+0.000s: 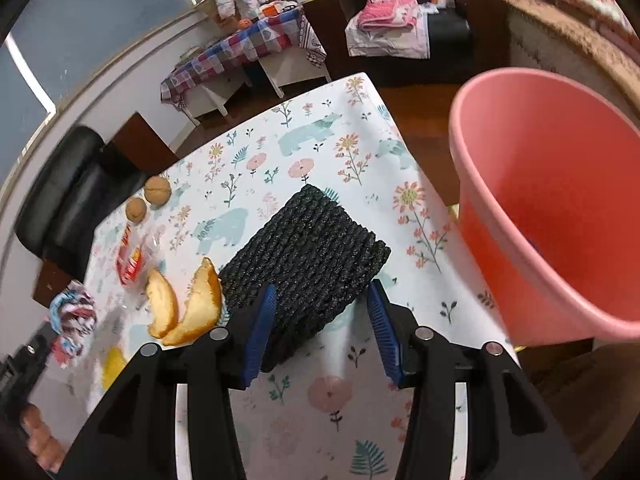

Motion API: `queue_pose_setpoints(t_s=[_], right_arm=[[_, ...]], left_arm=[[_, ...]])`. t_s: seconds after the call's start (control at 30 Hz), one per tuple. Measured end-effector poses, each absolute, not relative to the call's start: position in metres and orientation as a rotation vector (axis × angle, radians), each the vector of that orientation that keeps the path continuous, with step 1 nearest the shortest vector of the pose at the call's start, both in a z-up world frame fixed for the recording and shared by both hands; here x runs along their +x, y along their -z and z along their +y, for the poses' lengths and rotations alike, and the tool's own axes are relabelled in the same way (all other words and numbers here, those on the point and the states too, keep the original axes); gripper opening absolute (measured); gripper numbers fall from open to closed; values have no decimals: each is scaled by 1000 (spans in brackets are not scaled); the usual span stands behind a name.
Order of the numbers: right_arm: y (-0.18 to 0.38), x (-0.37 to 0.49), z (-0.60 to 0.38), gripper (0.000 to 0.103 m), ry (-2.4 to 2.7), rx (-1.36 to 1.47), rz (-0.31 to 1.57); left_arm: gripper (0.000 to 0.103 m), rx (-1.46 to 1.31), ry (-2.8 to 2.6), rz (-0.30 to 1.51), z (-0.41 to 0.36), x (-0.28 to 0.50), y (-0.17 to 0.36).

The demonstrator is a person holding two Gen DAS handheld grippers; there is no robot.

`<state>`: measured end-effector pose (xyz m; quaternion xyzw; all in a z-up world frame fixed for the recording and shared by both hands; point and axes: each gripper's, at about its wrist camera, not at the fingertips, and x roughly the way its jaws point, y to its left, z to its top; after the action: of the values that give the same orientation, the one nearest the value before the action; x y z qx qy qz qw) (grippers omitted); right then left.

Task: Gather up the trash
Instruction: 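Grasp the pink-and-blue cloth with the left gripper while the right gripper grasps the black scrub pad, then carry the cloth and black scrub pad over the pink bucket with both grippers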

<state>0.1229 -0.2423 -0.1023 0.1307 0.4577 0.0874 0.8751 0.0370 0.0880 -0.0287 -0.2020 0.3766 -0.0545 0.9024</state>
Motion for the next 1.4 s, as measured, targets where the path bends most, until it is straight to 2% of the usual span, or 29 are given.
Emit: queue_pose_setpoints(t_s=[0.1,0.2,0.8,1.4], right_arm=[[101,122,-242,21,-188,241,940],[96,118,-246,11,-196,241,906],[24,83,-253,11,-233,191,654],[8,72,-292,11,-176,237,593]], left_arm=[[21,-419,113,781,88,39,29],[21,-414,114,782,87,39,29],[21,-393,118,718,69,39,2],[21,-323,207,682,15,55,-28]])
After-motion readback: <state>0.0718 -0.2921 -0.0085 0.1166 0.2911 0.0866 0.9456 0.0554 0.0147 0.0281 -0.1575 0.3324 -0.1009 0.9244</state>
